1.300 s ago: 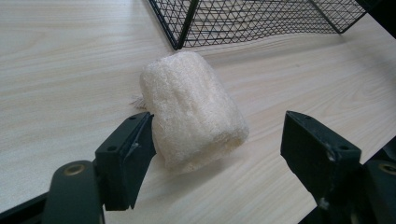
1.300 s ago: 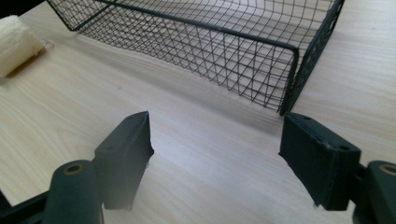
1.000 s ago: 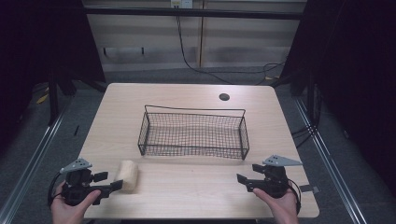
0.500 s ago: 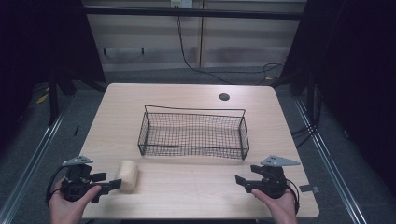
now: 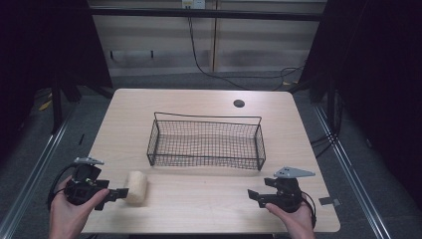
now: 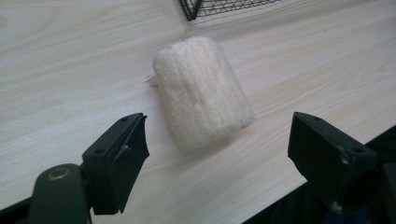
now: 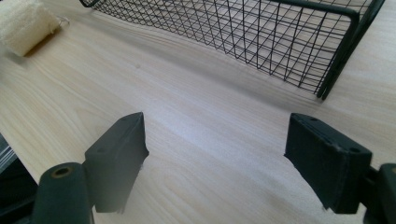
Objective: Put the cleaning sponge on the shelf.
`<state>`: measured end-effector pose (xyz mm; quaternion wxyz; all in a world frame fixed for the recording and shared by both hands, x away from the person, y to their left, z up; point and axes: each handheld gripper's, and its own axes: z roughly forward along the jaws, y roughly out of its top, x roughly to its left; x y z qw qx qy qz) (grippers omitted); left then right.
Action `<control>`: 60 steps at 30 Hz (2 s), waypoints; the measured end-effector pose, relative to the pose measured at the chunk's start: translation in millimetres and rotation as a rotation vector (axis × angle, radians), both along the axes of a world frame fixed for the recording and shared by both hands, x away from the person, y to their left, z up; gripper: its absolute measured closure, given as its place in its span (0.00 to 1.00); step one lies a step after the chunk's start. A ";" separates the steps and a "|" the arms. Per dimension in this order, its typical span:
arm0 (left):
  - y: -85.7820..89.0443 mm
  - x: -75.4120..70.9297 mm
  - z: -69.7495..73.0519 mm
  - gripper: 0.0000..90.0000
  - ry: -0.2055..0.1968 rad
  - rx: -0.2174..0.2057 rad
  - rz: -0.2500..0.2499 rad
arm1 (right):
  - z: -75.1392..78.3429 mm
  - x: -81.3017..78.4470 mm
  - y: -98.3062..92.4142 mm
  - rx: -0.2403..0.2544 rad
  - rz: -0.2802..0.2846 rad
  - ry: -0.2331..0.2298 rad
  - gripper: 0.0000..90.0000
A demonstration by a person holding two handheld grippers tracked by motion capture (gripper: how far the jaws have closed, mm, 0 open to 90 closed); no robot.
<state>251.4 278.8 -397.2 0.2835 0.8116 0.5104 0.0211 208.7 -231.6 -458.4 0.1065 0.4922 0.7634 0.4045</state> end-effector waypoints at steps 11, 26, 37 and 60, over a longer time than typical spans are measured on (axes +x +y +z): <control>-11.6 20.1 8.6 0.23 0.085 0.065 -0.021 | -1.1 -0.1 1.7 -0.005 0.005 0.014 0.22; -40.7 41.2 0.6 0.23 0.230 0.210 -0.057 | -2.5 0.5 2.9 -0.006 0.009 0.020 0.21; -52.3 56.4 -12.1 0.28 0.296 0.260 0.039 | -3.1 0.3 3.6 -0.014 0.008 0.034 0.21; -68.7 72.7 -37.2 0.25 0.399 0.354 0.029 | -3.9 0.7 4.7 -0.019 0.024 0.038 0.22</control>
